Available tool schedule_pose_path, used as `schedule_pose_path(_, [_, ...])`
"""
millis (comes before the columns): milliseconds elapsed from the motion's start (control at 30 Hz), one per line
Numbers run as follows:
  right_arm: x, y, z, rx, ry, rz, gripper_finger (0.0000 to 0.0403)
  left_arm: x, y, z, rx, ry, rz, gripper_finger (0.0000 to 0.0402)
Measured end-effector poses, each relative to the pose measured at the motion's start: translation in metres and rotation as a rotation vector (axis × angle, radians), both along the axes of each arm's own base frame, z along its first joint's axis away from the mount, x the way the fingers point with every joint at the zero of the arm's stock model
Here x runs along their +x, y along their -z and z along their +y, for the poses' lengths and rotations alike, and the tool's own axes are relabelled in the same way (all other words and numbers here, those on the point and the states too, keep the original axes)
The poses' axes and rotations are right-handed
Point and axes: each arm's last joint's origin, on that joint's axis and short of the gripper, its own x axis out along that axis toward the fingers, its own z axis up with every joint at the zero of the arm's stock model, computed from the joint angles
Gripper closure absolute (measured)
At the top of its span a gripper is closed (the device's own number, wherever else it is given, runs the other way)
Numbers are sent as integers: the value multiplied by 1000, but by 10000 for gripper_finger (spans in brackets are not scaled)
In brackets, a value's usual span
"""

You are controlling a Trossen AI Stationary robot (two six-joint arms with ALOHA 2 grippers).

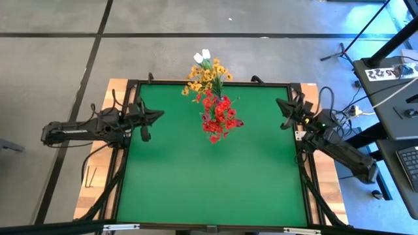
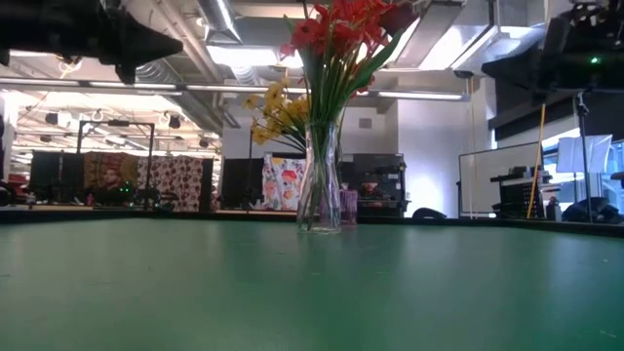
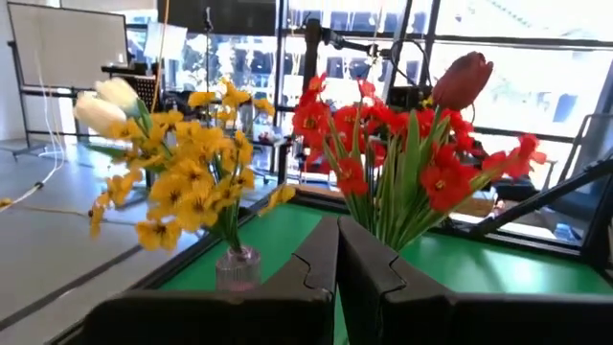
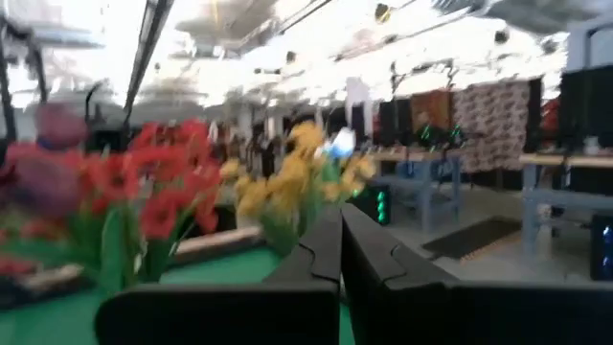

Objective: Sort flowers into vase by color
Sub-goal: Return to Home Position

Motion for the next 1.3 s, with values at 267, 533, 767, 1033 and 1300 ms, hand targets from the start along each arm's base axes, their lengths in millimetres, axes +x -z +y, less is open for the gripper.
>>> schedule_pose_path(267, [16, 5, 16, -35, -102, 84, 402, 1, 9, 0, -29, 10, 13, 401])
schedule_pose_path(533, [27, 10, 38, -32, -114, 157, 402, 0, 8, -1, -25, 36, 0, 401])
schedule_pose_path(767, [28, 11, 53, -102, -222, 195, 402, 1, 6, -3, -18, 97, -21, 401])
schedule_pose_path(1033, [30, 27, 52, -108, -331, 219, 402, 3, 27, -4, -35, 171, -32, 401])
schedule_pose_path(1300, [28, 42, 46, -40, -399, 220, 402, 5, 58, -5, -53, 199, -42, 401])
